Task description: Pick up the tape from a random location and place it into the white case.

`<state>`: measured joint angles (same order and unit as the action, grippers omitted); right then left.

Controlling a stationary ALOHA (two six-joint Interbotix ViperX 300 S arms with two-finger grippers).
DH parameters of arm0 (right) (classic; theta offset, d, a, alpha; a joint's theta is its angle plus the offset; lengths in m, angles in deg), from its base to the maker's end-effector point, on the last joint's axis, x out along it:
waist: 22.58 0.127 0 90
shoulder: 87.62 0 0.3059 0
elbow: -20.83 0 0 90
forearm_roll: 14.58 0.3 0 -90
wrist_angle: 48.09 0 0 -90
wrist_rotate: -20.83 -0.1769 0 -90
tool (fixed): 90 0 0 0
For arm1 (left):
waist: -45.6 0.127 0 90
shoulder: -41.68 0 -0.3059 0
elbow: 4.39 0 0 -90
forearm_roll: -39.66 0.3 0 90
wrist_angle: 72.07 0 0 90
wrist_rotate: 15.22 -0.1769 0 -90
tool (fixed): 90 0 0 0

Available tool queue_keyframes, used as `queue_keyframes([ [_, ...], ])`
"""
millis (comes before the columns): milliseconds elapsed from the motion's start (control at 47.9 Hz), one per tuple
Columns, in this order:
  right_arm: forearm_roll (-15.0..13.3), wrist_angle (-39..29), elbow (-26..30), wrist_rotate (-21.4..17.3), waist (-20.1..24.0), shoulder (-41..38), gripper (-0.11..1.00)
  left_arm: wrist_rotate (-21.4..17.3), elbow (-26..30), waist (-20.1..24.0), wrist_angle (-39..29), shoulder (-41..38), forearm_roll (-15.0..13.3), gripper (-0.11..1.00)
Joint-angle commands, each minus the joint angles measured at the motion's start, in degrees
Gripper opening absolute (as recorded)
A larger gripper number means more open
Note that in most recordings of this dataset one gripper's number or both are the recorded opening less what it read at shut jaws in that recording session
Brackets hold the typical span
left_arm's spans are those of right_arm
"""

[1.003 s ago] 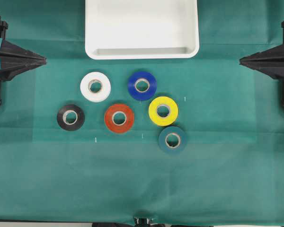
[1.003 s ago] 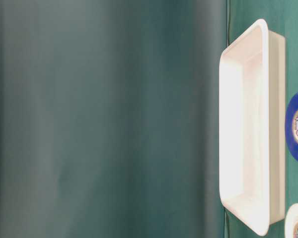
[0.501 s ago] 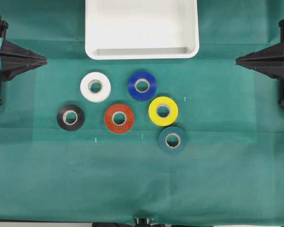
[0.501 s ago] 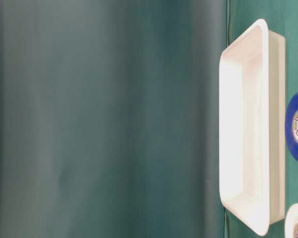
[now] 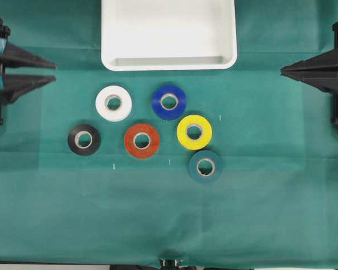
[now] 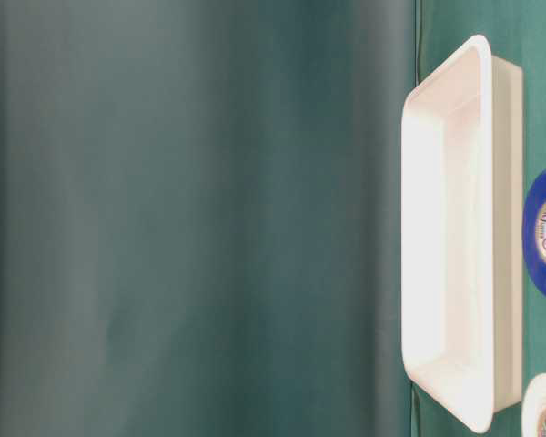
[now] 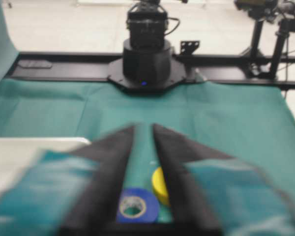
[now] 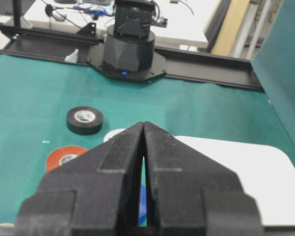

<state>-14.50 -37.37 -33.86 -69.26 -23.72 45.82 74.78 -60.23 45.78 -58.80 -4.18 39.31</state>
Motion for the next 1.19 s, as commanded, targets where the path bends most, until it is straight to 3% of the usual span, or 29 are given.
queue_keyframes([
  [0,0.00,0.26,1.49,-0.18,-0.09,-0.18,0.00,0.09,1.41,0.09,0.26,-0.44,-0.18,0.47],
  [104,0.09,0.26,1.49,-0.18,-0.18,-0.26,0.00,0.09,1.41,0.09,0.26,-0.70,-0.18,0.80],
  [209,0.00,0.26,1.49,-0.18,-0.18,-0.26,0.00,0.00,1.41,0.09,0.26,-0.70,-0.18,0.97],
  [710,0.00,0.18,1.58,-0.18,-0.09,-0.26,0.00,0.35,1.41,-0.18,0.09,-0.70,-0.18,0.95],
  [1170,0.00,0.18,1.67,-0.09,-0.09,-0.26,0.00,0.26,1.67,-10.02,0.09,-0.79,-0.18,0.95],
])
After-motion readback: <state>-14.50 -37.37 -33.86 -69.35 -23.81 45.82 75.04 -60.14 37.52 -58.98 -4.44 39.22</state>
